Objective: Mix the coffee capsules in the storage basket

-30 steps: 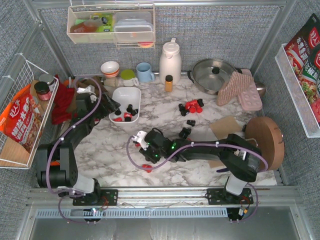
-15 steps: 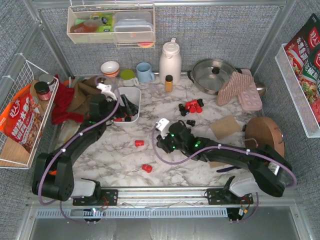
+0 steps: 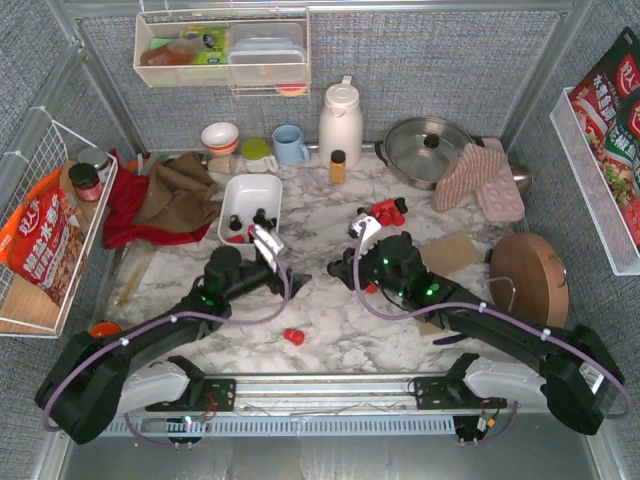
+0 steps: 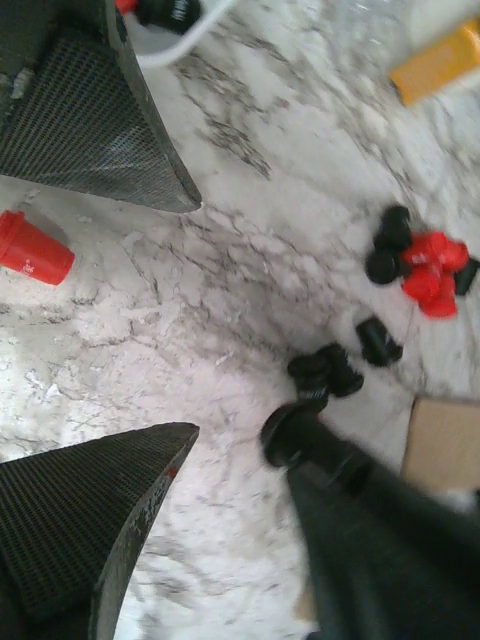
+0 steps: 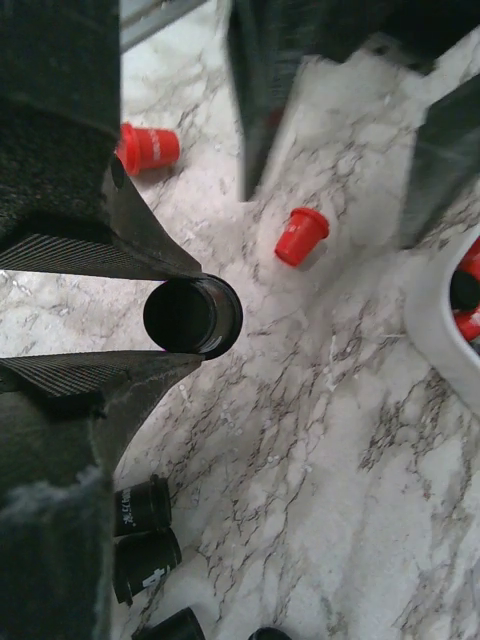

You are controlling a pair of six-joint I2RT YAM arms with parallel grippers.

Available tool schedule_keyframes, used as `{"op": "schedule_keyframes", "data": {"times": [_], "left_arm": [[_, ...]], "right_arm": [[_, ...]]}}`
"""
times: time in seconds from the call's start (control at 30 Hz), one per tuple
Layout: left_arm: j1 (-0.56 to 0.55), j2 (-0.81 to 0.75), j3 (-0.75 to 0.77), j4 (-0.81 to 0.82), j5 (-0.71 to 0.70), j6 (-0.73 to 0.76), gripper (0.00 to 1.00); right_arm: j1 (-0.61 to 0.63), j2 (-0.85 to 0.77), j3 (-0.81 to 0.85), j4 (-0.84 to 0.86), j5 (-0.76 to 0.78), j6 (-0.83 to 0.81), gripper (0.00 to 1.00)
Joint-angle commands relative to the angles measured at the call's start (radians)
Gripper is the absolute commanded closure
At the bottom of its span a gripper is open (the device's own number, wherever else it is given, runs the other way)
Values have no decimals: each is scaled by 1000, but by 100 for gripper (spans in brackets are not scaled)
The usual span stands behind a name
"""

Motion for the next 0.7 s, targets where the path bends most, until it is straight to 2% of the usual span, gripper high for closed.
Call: {"op": "schedule_keyframes", "data": {"times": [0.0,0.13,0.37,0.67], "left_arm": [[-78,-48,-83,187,68,295,5],[-137,-64,-111,190,41,376,5],[-206,-64,-126,191,-8,433,6],[-240,-76,-123,189,-67,442,14]], "right_arm": [[-7,-50,10,21,-46,80,96],[-5,-69,18,44,-111,131,96],[14,-9,6,205,-235,217,96],[65,62,26,263,-246,213,96]]}}
